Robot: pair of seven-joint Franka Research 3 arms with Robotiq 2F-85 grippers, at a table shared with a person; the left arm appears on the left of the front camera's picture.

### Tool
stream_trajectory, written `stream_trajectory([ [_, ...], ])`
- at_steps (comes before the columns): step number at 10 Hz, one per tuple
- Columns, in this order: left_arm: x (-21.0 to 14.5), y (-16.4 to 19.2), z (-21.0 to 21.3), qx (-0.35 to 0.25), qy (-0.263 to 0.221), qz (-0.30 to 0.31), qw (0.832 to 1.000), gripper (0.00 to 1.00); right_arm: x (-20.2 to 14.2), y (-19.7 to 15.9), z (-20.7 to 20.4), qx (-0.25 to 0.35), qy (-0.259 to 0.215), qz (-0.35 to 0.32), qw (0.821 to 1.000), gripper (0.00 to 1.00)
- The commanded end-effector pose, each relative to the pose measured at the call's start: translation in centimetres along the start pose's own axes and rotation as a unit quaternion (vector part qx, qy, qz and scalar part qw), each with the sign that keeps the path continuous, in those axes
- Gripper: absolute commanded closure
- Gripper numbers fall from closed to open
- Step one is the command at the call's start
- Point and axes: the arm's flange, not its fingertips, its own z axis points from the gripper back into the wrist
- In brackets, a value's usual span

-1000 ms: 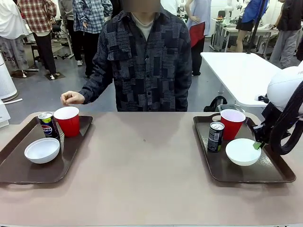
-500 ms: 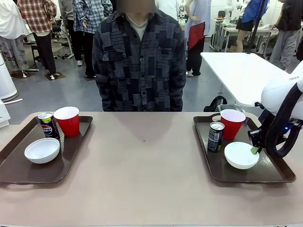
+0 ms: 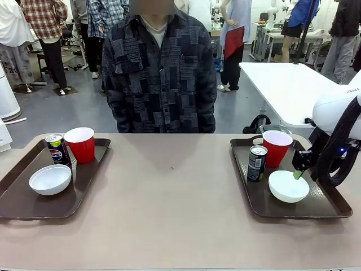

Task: Prepare tableware on both trays.
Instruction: Pick up a Picnic Bowl from the table and place it on a Handle tray.

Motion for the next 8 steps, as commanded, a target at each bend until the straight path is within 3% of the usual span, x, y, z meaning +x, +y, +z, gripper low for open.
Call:
stream_trajectory([
  [1, -0.2, -0.2, 0.0, -0.008, -0.005, -0.001, 1.000, 0.00, -2.2, 1.0, 1.7, -0.043, 0.014, -0.034, 0.998, 0.11],
  [3, -0.2, -0.2, 0.0, -0.008, -0.005, -0.001, 1.000, 0.00, -3.1, 2.7, 4.4, -0.067, 0.055, -0.036, 0.996, 0.00],
  [8, -0.2, -0.2, 0.0, -0.008, -0.005, -0.001, 1.000, 0.00, -5.0, 6.3, 11.6, -0.047, 0.087, -0.007, 0.995, 0.00],
])
